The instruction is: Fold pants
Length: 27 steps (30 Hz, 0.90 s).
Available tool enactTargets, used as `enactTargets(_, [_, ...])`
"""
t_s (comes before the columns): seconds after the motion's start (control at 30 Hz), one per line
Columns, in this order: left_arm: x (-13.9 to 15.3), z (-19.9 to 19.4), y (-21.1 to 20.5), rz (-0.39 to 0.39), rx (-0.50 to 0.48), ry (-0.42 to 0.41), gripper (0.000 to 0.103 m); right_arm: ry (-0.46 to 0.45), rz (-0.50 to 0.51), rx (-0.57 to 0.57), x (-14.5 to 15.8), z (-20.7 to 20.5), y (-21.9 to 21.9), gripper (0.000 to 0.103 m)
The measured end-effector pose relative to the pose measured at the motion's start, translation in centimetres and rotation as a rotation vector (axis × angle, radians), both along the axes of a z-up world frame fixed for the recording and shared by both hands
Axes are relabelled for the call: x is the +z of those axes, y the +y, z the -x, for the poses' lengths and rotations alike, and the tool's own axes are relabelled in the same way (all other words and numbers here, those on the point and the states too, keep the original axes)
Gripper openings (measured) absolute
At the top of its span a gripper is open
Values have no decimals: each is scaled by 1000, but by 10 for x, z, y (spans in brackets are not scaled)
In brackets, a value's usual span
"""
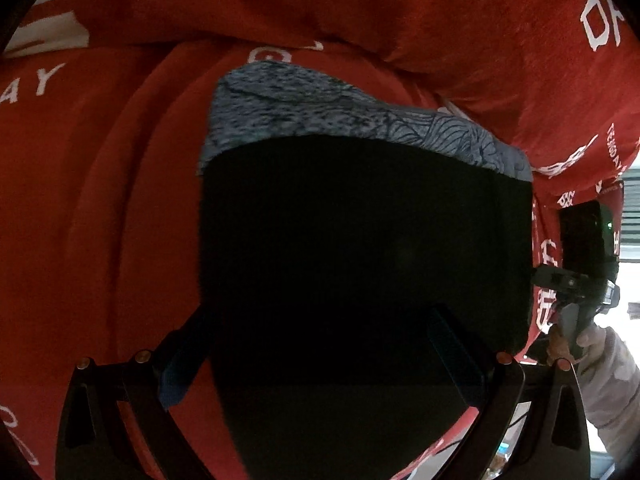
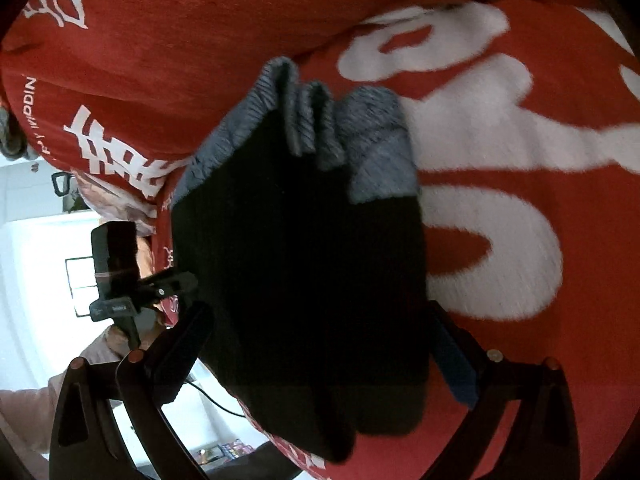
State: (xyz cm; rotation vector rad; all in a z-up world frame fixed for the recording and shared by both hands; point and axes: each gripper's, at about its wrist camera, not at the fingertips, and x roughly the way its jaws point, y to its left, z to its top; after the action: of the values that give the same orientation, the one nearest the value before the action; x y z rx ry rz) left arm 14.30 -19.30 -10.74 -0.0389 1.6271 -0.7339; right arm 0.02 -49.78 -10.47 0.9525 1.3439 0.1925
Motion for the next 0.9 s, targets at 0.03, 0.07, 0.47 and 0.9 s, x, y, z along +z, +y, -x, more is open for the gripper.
enactTargets(0.03, [2, 3, -1, 10, 3, -7, 89, 15, 13, -21, -2, -2, -1, 90])
enactTargets(0.07, [8, 6, 0, 25, 10, -15, 87, 30, 21, -37, -3, -2, -2, 84])
enactTargets(0.47, [74, 24, 11, 58, -9, -96, 58, -7, -111, -106, 34, 16, -2, 51])
enactTargets(0.9, [53, 99, 66, -162, -29, -121, 76, 111, 57, -64, 38, 92, 60, 55])
